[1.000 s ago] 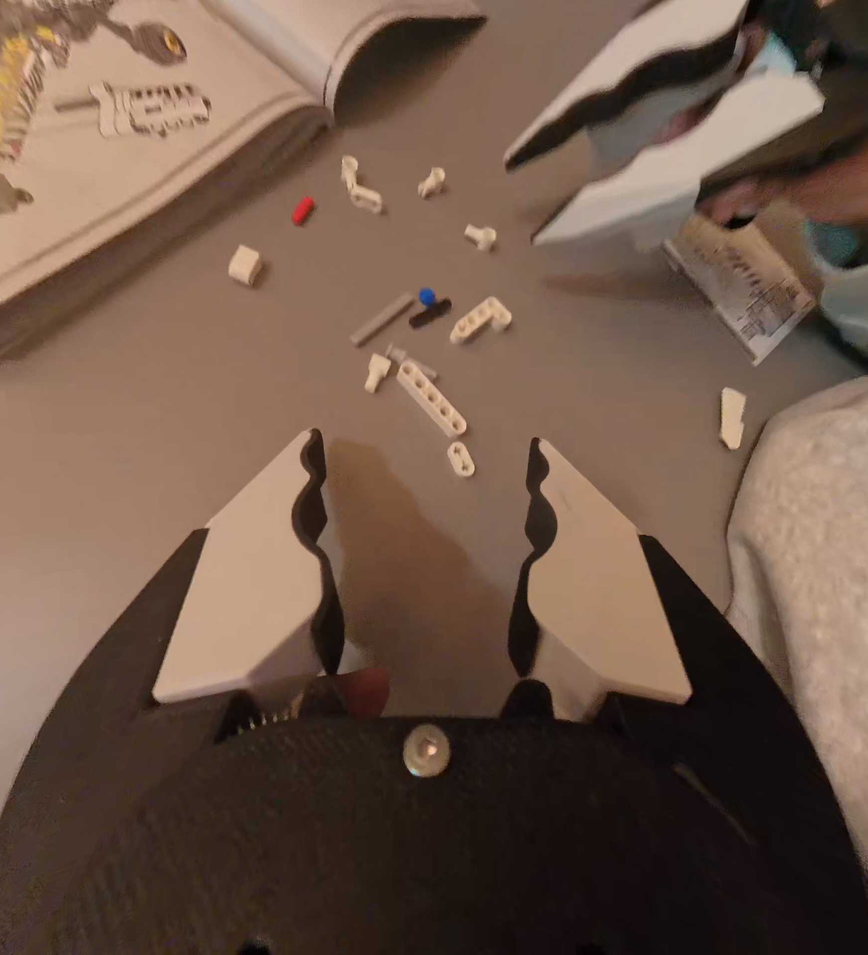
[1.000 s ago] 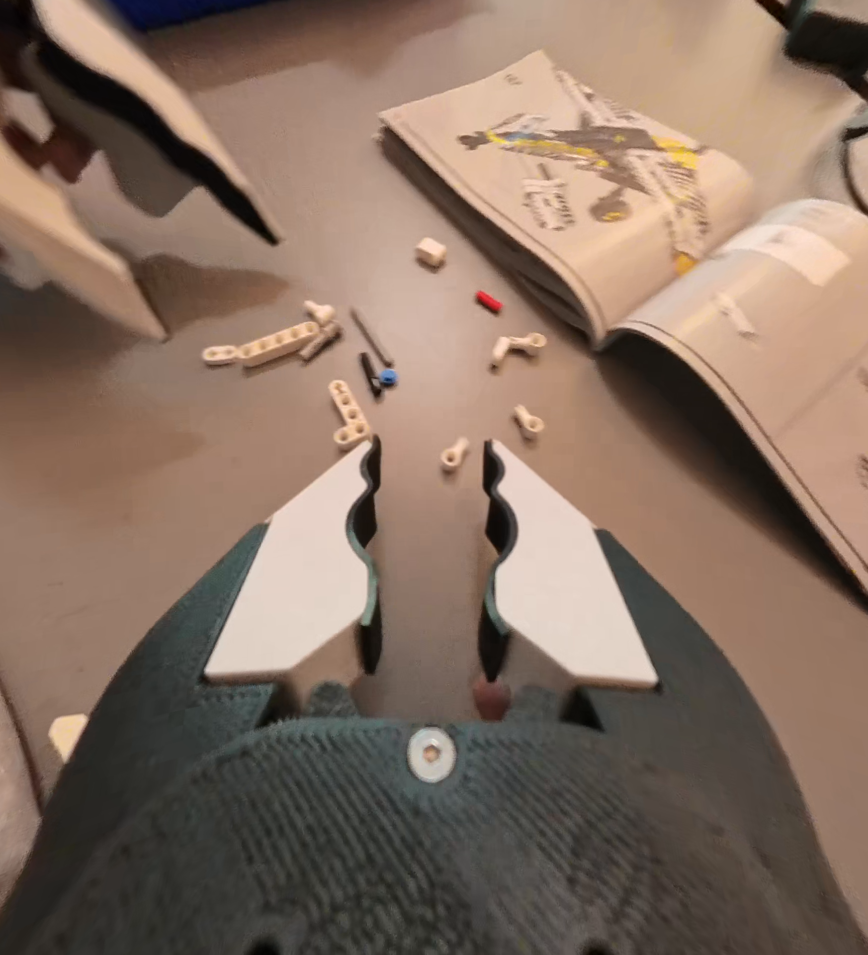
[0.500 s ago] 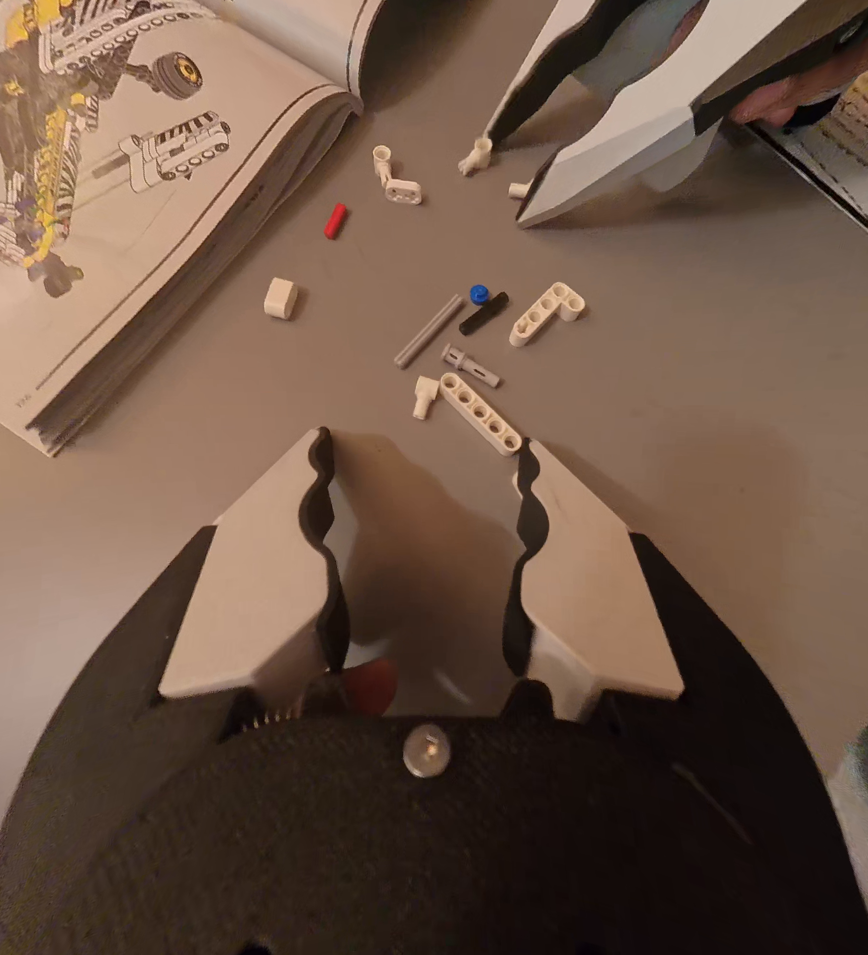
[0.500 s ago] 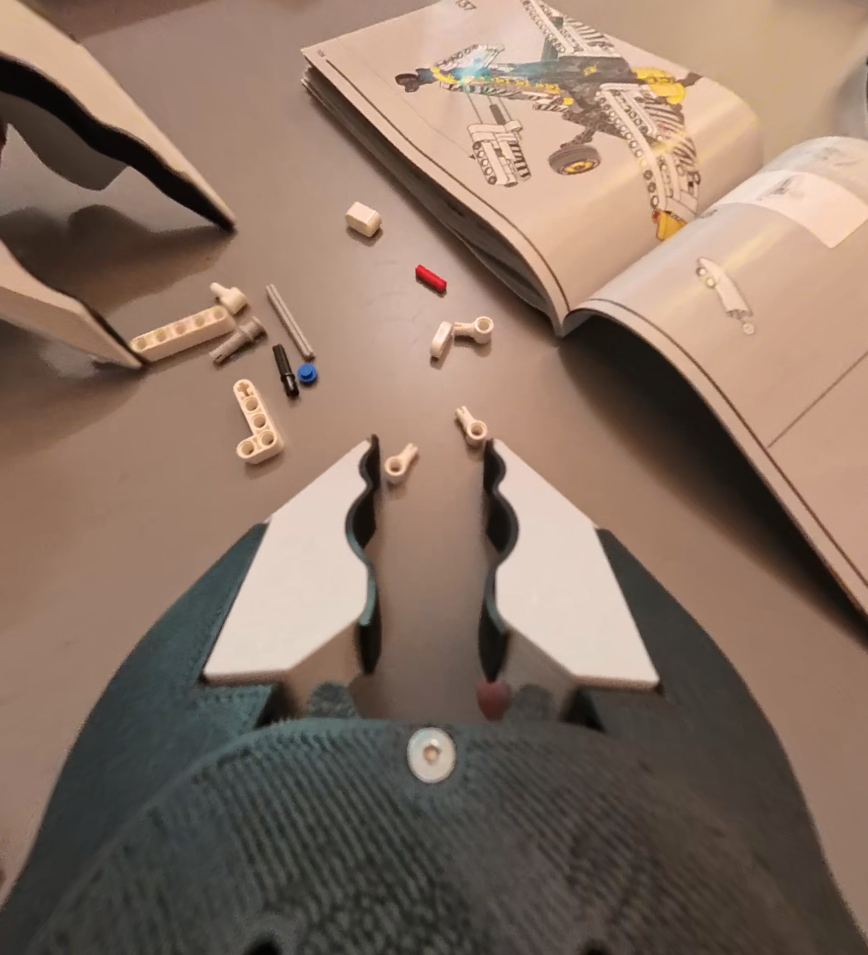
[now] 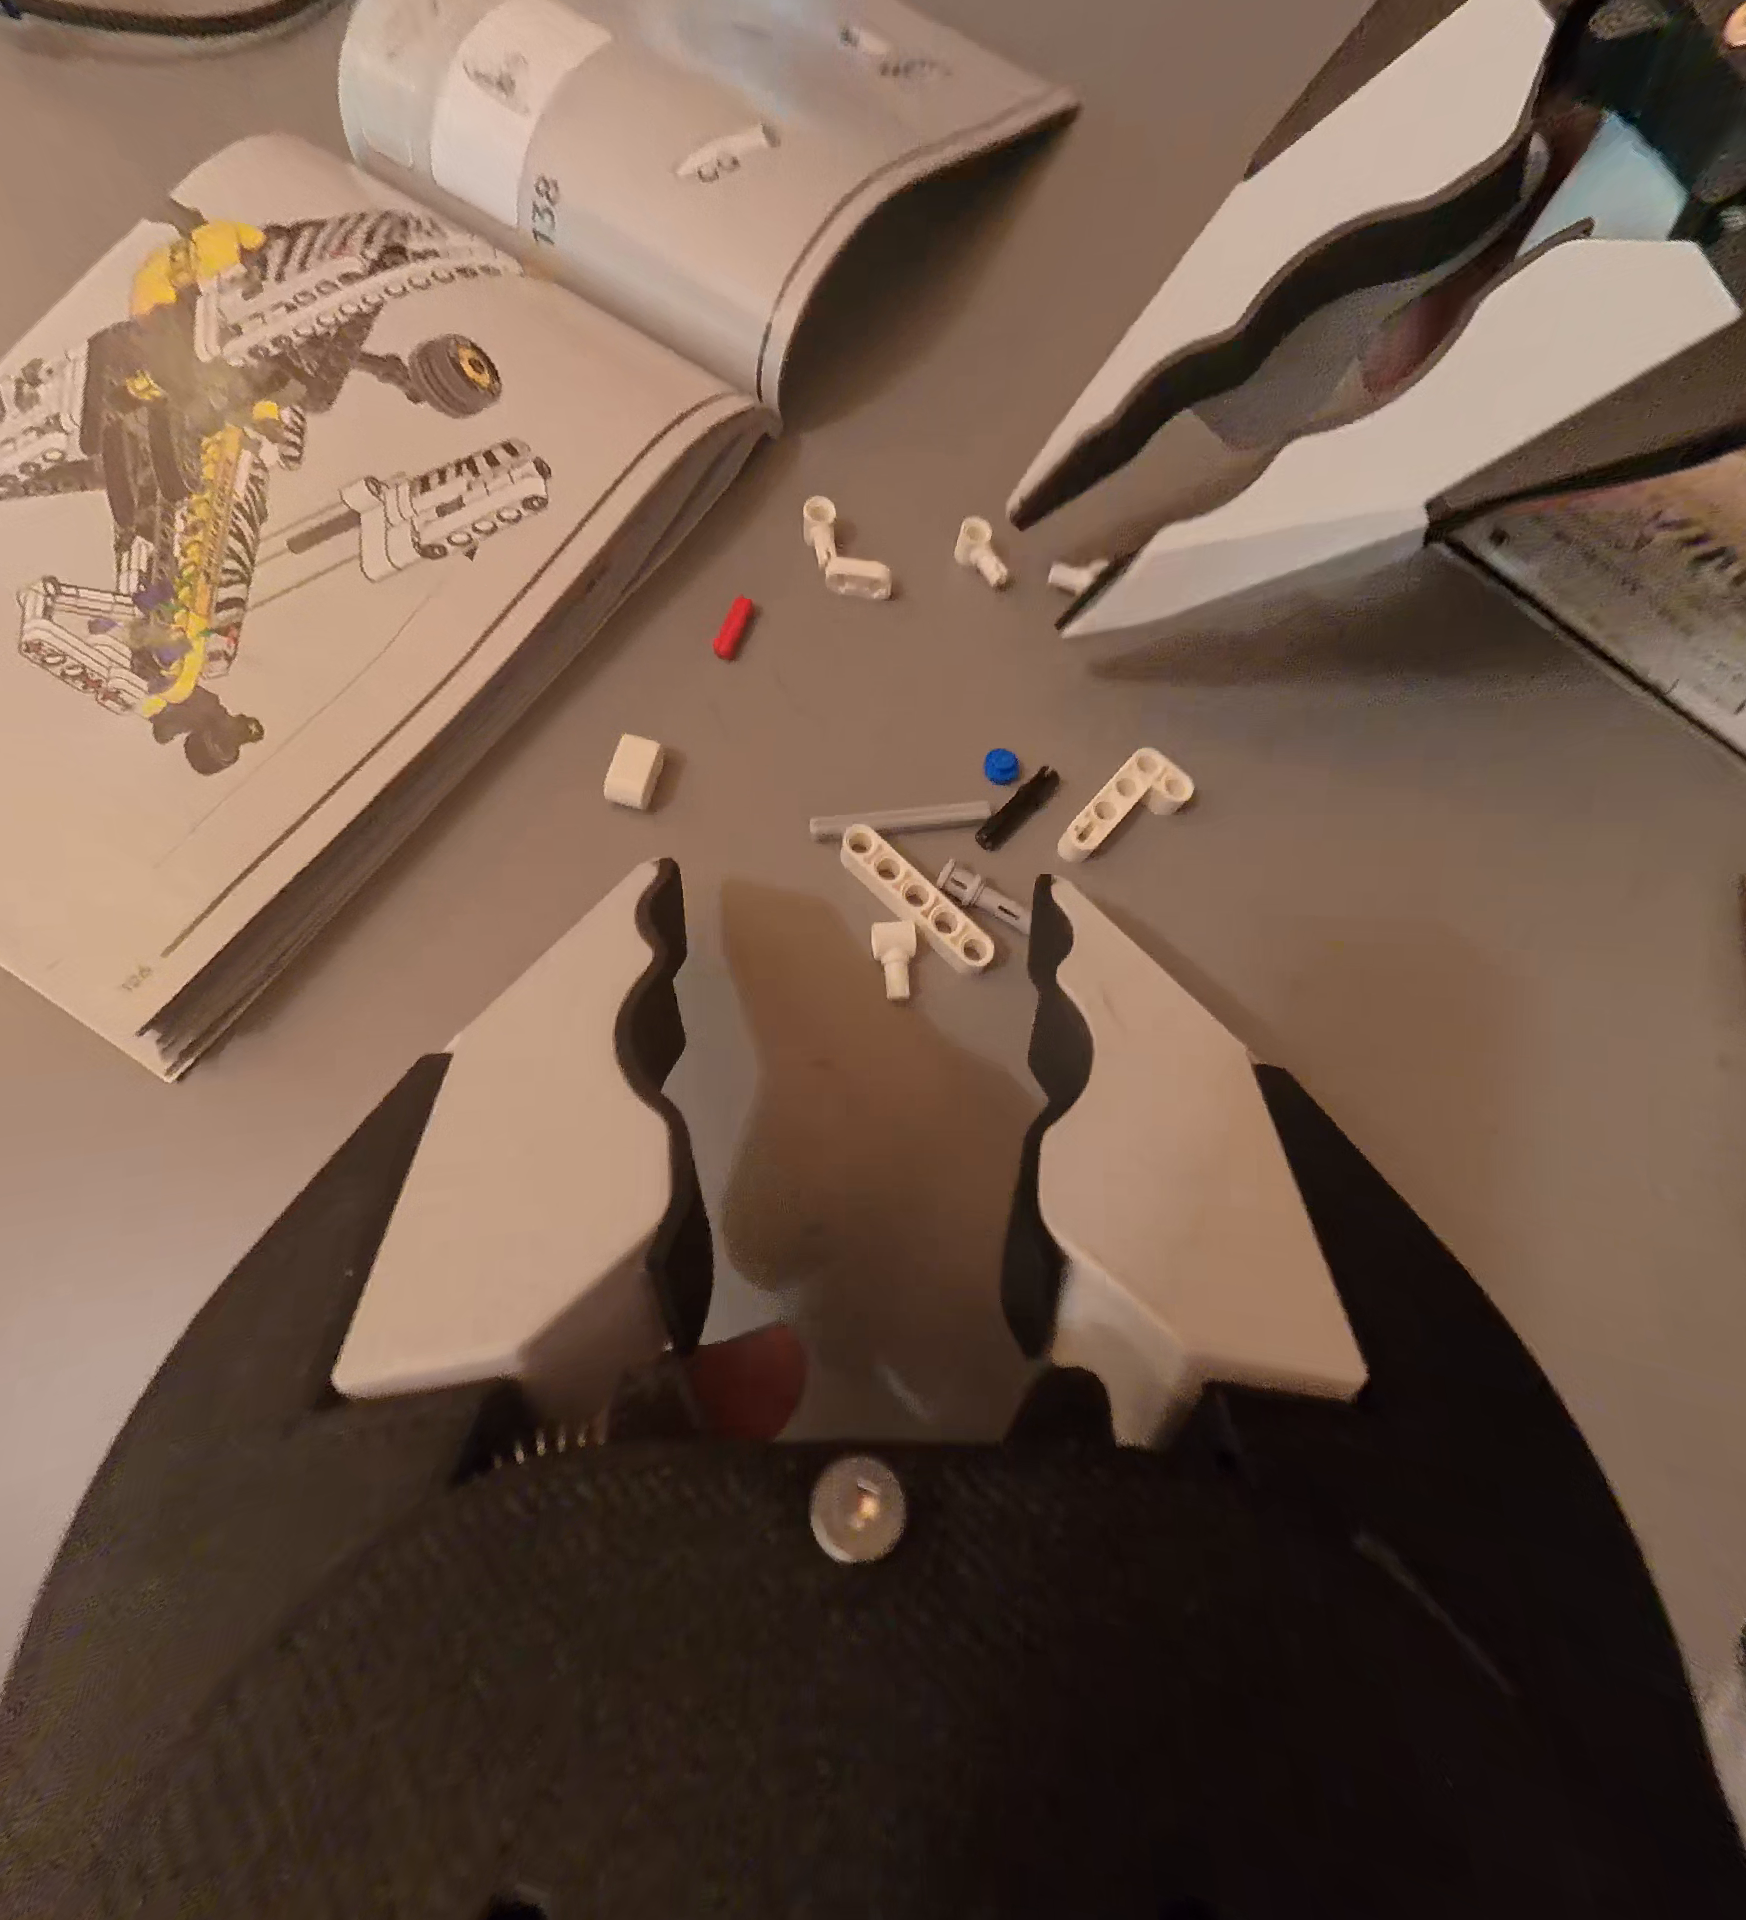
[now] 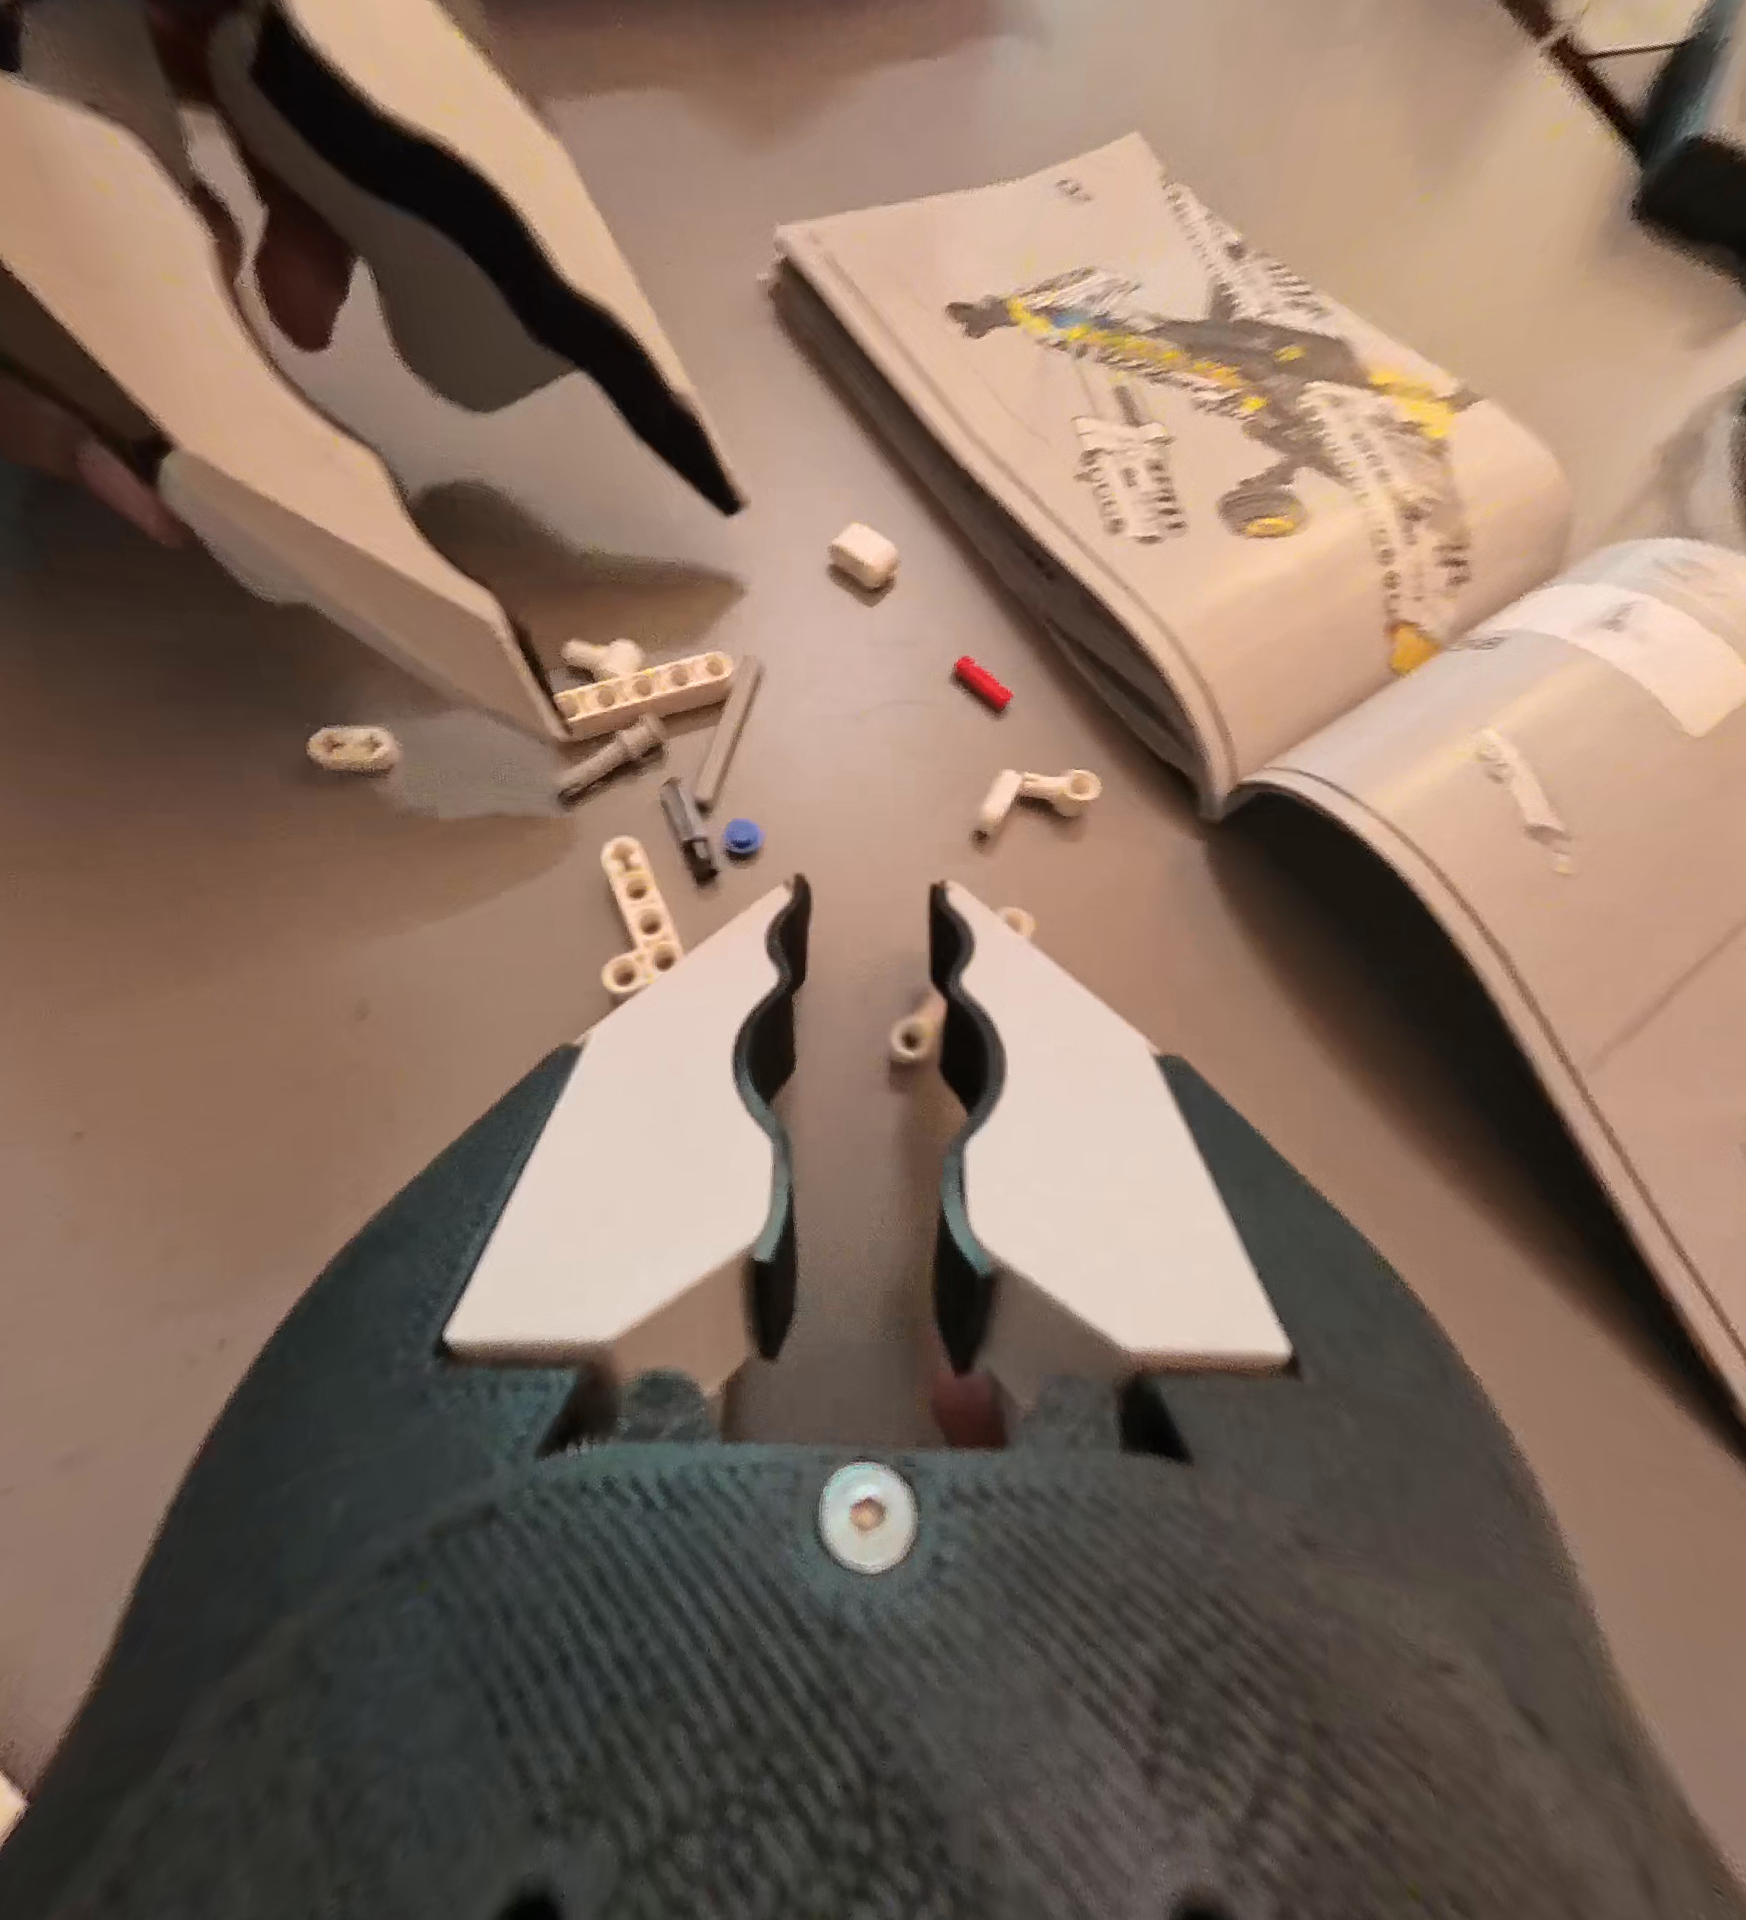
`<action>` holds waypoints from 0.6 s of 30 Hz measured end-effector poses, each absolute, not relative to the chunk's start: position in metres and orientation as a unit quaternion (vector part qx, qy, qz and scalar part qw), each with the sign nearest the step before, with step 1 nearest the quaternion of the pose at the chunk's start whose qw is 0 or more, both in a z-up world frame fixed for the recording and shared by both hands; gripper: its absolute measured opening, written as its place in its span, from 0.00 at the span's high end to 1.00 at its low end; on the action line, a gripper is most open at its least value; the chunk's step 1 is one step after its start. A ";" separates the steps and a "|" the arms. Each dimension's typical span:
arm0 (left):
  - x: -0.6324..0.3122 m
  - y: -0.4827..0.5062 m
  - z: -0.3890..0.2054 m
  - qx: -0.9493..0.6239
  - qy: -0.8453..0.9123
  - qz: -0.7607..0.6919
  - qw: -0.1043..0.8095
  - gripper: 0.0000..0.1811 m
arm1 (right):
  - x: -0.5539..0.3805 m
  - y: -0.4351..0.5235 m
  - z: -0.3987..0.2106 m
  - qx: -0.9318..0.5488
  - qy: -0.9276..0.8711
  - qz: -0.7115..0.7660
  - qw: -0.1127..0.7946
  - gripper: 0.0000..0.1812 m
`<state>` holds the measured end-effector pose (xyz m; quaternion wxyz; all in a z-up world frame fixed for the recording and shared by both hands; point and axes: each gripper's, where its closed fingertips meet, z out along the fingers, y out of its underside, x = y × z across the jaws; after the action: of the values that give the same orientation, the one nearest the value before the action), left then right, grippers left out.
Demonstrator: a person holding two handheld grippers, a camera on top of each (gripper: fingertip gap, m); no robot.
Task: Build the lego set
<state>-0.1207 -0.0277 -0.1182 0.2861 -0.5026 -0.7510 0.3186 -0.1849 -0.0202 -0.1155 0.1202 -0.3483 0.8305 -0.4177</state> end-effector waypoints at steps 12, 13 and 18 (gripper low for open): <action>-0.150 -0.069 -0.112 -0.453 -0.766 0.293 0.349 0.66 | -0.187 -0.032 -0.130 -0.264 0.871 -0.371 0.182 0.93; -0.149 -0.070 -0.117 -0.456 -0.771 0.287 0.339 0.67 | -0.178 -0.028 -0.129 -0.280 0.866 -0.368 0.192 0.93; -0.145 -0.067 -0.123 -0.465 -0.774 0.284 0.323 0.70 | -0.151 -0.013 -0.125 -0.344 0.839 -0.364 0.214 0.92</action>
<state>-0.1454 -0.0672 -0.1234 0.3228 -0.4652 -0.7736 0.2844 -0.1515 -0.0130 -0.1250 0.2140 -0.3439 0.8387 -0.3640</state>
